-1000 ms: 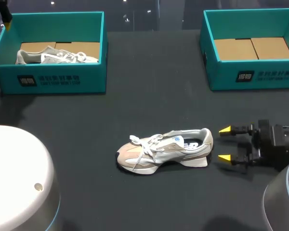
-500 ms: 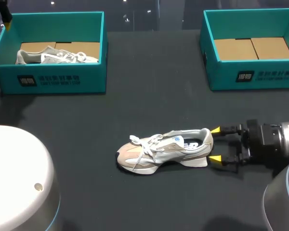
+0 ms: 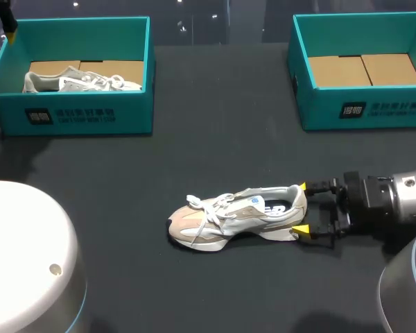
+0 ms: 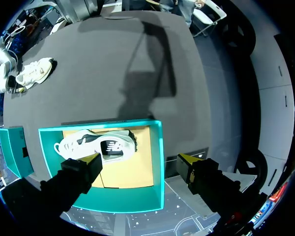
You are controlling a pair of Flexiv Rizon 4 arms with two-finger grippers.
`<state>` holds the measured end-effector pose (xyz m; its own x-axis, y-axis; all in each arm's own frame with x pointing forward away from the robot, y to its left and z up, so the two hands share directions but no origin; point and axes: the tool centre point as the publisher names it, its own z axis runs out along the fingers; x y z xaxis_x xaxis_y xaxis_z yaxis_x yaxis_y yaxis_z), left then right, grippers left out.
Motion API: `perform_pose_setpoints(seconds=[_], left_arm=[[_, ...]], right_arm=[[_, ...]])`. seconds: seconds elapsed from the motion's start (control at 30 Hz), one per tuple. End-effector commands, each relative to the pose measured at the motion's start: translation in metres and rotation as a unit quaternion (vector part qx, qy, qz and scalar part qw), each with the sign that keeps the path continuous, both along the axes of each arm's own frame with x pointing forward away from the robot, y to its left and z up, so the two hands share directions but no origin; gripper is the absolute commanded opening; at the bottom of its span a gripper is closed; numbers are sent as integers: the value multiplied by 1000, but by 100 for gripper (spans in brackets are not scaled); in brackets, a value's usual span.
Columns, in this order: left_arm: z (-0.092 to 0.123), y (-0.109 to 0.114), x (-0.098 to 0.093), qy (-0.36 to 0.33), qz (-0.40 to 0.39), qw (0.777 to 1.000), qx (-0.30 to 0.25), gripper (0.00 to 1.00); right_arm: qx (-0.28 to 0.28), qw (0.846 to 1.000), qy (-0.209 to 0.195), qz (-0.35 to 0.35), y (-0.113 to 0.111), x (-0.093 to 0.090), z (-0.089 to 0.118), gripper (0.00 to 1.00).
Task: Take the shoe out of the shoebox, open the shoe tongue, remove and reinsert the insole, then place the shoe into the shoebox
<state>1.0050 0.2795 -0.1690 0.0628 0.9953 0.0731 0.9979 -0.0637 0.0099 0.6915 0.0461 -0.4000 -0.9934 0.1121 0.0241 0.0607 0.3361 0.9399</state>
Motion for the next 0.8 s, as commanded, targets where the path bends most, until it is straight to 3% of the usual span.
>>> perform_pose_setpoints(seconds=[0.03,0.8], left_arm=[[0,0,-1,-1,-1,1000,1,100],[0,0,-1,-1,-1,1000,1,100]], right_arm=[[-1,1000,-1,3,8,2,-2,100],[-6,1000,1,26,30,4,-11,100]])
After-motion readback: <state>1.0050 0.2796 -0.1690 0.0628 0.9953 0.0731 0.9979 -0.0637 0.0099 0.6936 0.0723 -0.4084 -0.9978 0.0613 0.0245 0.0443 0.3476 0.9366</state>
